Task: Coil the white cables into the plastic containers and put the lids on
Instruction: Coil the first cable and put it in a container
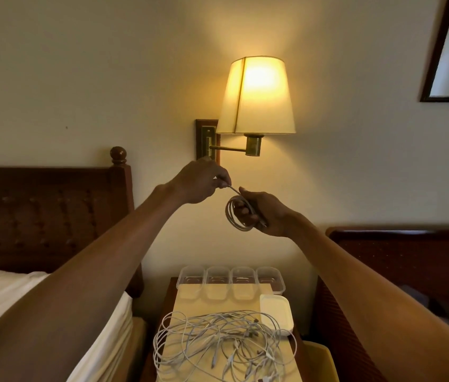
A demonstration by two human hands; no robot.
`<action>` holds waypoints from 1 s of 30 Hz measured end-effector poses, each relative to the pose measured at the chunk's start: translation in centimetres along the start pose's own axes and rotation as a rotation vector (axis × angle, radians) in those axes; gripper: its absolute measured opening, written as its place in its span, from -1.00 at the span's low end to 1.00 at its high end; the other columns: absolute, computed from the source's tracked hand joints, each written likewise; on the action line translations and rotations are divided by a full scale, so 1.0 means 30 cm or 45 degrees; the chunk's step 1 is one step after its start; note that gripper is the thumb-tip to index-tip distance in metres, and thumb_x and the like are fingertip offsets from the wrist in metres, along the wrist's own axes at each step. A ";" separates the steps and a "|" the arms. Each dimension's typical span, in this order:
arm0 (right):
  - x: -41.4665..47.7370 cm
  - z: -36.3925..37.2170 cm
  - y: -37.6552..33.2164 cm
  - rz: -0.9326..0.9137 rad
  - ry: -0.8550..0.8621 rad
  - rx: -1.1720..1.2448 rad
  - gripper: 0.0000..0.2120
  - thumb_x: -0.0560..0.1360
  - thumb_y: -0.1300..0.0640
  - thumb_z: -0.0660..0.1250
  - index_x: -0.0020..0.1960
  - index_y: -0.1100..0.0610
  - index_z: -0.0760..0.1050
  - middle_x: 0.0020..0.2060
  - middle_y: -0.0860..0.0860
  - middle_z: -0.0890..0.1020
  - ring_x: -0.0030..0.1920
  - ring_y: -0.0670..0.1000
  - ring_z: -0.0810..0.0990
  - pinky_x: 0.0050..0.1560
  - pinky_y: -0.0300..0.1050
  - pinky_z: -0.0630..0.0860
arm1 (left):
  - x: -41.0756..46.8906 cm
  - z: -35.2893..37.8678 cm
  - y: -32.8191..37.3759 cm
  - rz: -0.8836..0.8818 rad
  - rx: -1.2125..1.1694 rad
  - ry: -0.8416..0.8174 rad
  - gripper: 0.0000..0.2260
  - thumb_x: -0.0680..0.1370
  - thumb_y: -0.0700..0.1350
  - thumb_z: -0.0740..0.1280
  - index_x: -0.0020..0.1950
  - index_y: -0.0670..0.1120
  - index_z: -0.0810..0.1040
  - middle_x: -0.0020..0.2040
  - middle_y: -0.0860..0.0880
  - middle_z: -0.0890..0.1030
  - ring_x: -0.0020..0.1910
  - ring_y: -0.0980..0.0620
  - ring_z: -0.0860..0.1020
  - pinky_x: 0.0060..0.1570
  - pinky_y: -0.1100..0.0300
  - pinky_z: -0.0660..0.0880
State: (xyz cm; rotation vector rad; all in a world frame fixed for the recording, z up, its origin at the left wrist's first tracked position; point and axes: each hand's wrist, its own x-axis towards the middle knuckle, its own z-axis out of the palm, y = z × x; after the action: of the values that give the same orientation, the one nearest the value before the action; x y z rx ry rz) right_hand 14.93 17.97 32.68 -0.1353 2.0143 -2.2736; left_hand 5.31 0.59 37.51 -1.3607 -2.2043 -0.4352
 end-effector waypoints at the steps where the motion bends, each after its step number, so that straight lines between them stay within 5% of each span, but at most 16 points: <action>1: -0.001 -0.001 0.000 0.022 -0.013 0.059 -0.59 0.68 -0.05 -0.01 -0.17 0.19 0.38 -0.41 0.00 0.39 -0.49 -0.11 0.28 -0.50 -0.35 0.26 | -0.004 0.015 -0.010 0.020 0.093 0.071 -0.85 0.59 -0.12 0.36 0.12 0.01 0.68 0.09 0.01 0.64 0.11 0.02 0.52 -0.04 0.15 0.43; 3: -0.007 0.001 -0.003 0.044 -0.045 0.161 -0.60 0.69 -0.03 -0.02 -0.21 0.16 0.33 -0.44 -0.01 0.34 -0.51 -0.11 0.25 -0.52 -0.35 0.24 | -0.010 0.043 -0.015 0.027 0.081 0.172 -0.85 0.58 -0.13 0.38 0.10 0.01 0.69 0.10 0.00 0.60 0.12 0.01 0.49 0.00 0.10 0.49; 8: -0.011 -0.008 -0.013 0.026 -0.180 0.359 -0.61 0.68 -0.02 -0.02 -0.25 0.13 0.27 -0.43 -0.03 0.27 -0.51 -0.13 0.23 -0.56 -0.34 0.23 | -0.017 0.071 0.033 -0.218 -0.568 0.178 -0.82 0.59 -0.25 0.33 0.14 -0.14 0.67 0.06 -0.06 0.67 -0.03 0.10 0.63 -0.06 0.34 0.56; 12: -0.011 -0.022 -0.014 -0.024 -0.188 0.373 -0.60 0.67 -0.01 -0.02 -0.28 0.12 0.27 -0.44 -0.03 0.26 -0.51 -0.13 0.20 -0.52 -0.33 0.13 | -0.023 0.065 0.054 -0.499 -1.153 0.011 -0.84 0.57 -0.31 0.35 0.11 -0.20 0.66 0.05 -0.17 0.67 0.06 -0.07 0.66 0.10 0.10 0.61; 16: -0.012 -0.024 -0.015 -0.068 -0.020 0.329 -0.59 0.67 -0.01 0.01 -0.31 0.12 0.28 -0.47 -0.03 0.27 -0.54 -0.13 0.19 -0.54 -0.33 0.11 | -0.018 0.049 0.072 -0.650 -1.365 -0.048 -0.90 0.55 -0.29 0.38 0.03 -0.19 0.66 0.03 -0.19 0.66 0.01 -0.06 0.66 0.01 0.14 0.62; 30: -0.005 0.017 -0.003 -0.375 0.526 0.065 -0.55 0.62 -0.09 0.20 -0.35 0.14 0.30 -0.53 -0.03 0.29 -0.58 -0.11 0.22 -0.55 -0.30 0.21 | 0.016 0.057 0.098 -0.757 -1.326 0.009 -0.90 0.56 -0.26 0.38 0.06 -0.18 0.63 -0.06 -0.14 0.69 -0.10 -0.02 0.68 -0.05 0.13 0.63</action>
State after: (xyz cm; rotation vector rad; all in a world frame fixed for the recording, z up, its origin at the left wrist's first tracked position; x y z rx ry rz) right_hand 15.15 17.49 32.82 0.0516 2.2509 -2.7215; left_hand 7.34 3.14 36.40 -1.0278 -2.4156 -1.9938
